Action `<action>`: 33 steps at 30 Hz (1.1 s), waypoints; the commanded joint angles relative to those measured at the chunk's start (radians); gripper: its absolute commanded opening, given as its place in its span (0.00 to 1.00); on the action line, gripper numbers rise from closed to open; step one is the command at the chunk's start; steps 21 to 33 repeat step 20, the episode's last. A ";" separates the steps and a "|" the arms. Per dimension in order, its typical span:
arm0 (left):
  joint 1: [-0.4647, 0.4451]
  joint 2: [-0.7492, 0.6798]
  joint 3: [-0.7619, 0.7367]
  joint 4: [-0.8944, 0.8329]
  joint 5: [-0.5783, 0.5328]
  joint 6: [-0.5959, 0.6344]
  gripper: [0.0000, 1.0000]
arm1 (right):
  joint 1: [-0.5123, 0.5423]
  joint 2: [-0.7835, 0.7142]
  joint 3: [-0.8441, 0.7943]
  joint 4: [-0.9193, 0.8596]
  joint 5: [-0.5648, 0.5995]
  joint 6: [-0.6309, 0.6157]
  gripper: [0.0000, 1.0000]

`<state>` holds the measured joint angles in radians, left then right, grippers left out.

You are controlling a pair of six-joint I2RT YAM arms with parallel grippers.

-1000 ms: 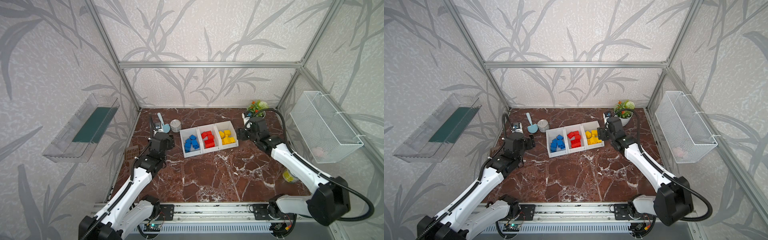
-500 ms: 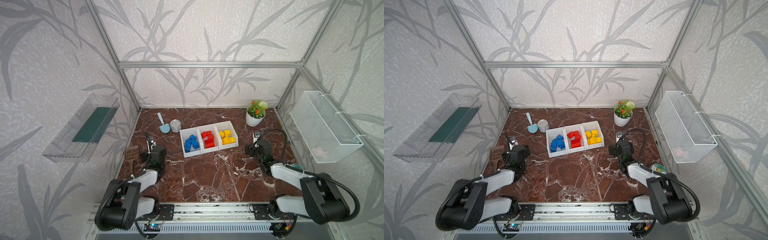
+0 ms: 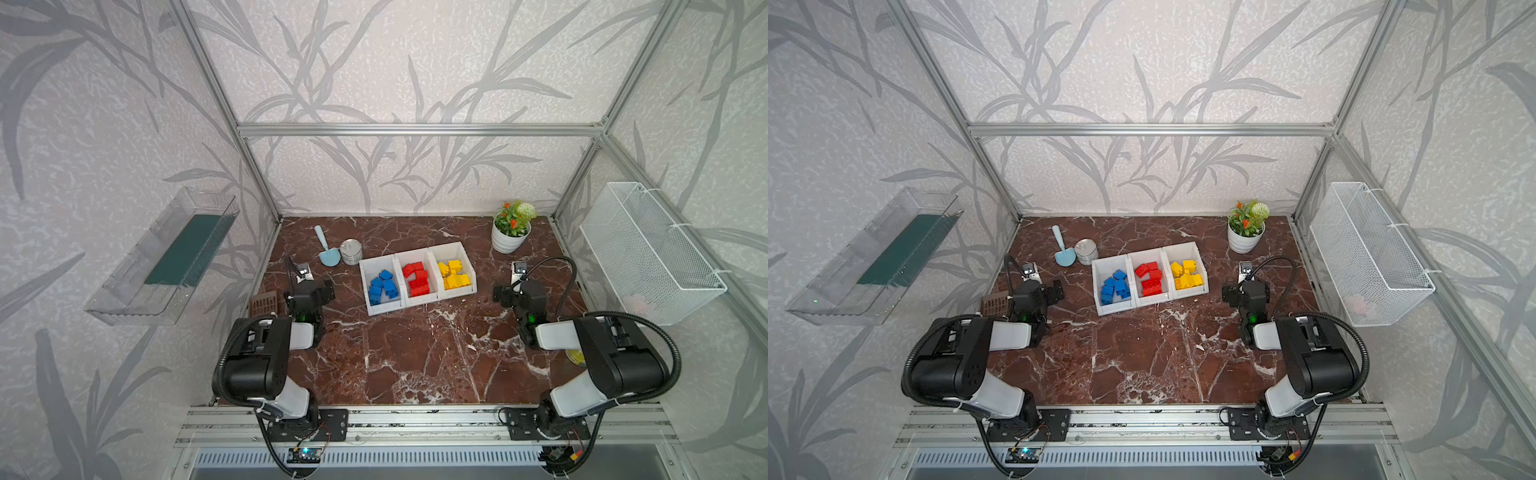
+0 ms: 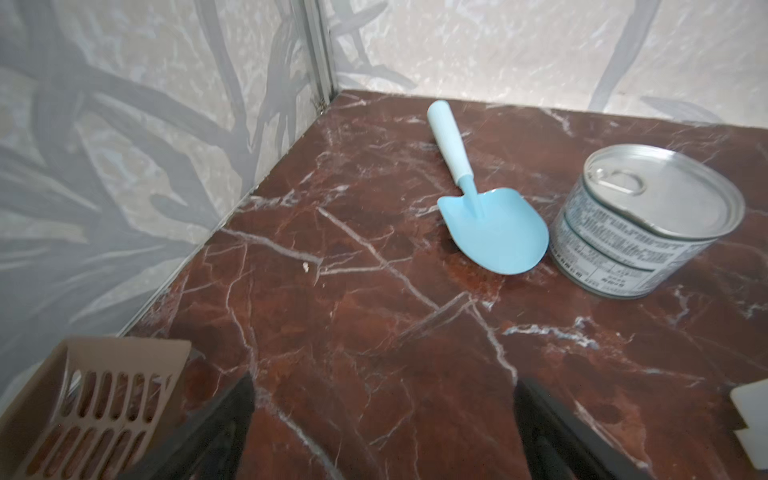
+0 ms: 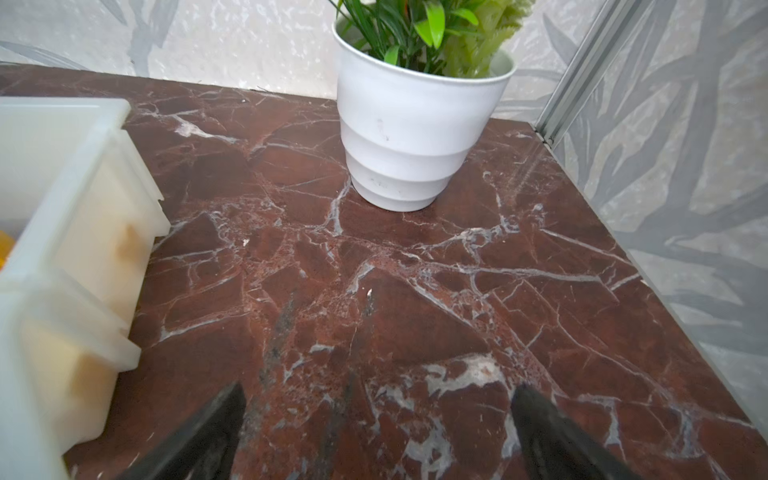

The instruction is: Sort the legos into containers by color

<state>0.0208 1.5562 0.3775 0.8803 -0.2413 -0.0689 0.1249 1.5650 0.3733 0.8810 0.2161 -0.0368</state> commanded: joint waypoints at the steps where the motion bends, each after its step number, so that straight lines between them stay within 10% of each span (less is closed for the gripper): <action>1: -0.002 -0.001 -0.010 0.063 0.025 0.000 0.99 | -0.004 -0.035 0.021 -0.035 -0.011 0.006 0.99; 33: -0.005 0.016 -0.014 0.097 0.032 0.018 0.99 | -0.004 -0.025 0.013 -0.004 -0.009 0.006 0.99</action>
